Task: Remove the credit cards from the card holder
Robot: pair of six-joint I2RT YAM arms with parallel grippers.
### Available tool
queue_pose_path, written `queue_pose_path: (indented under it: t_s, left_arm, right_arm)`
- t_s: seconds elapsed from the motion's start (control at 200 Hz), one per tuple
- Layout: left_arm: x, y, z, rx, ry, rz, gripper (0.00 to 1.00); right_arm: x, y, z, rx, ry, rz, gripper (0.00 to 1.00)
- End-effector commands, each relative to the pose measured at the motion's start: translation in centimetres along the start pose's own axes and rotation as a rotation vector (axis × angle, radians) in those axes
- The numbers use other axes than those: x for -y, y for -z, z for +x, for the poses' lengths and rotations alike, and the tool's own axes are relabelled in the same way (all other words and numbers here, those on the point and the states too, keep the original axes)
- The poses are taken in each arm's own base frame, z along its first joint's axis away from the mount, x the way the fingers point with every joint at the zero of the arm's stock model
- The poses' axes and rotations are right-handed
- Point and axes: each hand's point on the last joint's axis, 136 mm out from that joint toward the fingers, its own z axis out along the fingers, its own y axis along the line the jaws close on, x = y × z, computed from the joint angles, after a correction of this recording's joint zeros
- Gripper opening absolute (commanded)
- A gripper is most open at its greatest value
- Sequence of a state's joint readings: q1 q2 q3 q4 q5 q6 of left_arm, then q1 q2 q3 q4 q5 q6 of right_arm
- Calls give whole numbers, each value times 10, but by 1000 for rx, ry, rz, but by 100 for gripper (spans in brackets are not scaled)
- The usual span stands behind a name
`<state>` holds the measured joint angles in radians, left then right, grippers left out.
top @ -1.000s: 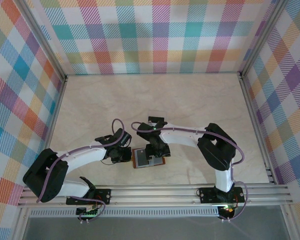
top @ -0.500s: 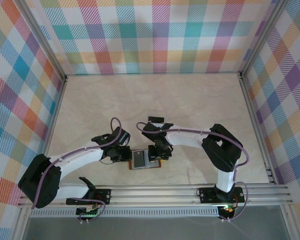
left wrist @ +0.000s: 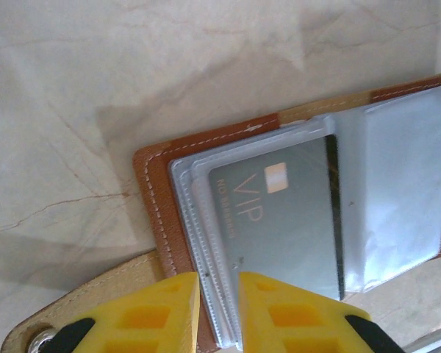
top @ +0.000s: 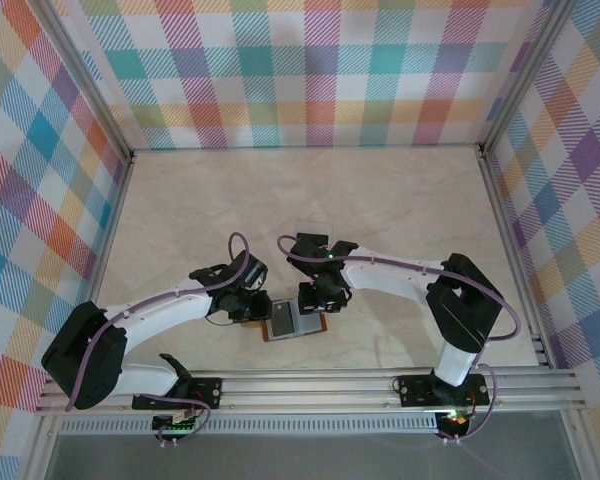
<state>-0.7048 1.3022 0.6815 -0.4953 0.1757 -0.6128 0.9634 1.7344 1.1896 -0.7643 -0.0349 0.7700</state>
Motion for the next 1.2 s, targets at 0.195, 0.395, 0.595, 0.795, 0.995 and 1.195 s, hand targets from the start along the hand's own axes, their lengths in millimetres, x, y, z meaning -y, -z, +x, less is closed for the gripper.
queue_pose_path:
  t_s: [0.195, 0.395, 0.595, 0.795, 0.995, 1.195]
  left_arm:
    - [21, 8, -1, 6, 21, 75, 18]
    - [26, -13, 7, -40, 47, 105, 14]
    - [11, -31, 16, -84, 51, 47, 13]
    - [-4, -31, 19, -80, 39, -27, 13]
    - [-9, -30, 21, -81, 36, -45, 12]
    - [-16, -28, 20, -75, 21, -89, 13]
  right_arm:
    - [-56, 0, -8, -24, 32, -276, 23]
    - [-65, -20, -16, -48, 6, -372, 22]
    - [-67, -34, -17, -89, -14, -433, 22]
    - [-53, -48, -12, -106, -39, -405, 22]
    - [-30, -55, -11, -96, -57, -292, 22]
    - [-29, -40, -13, -65, -45, -283, 23]
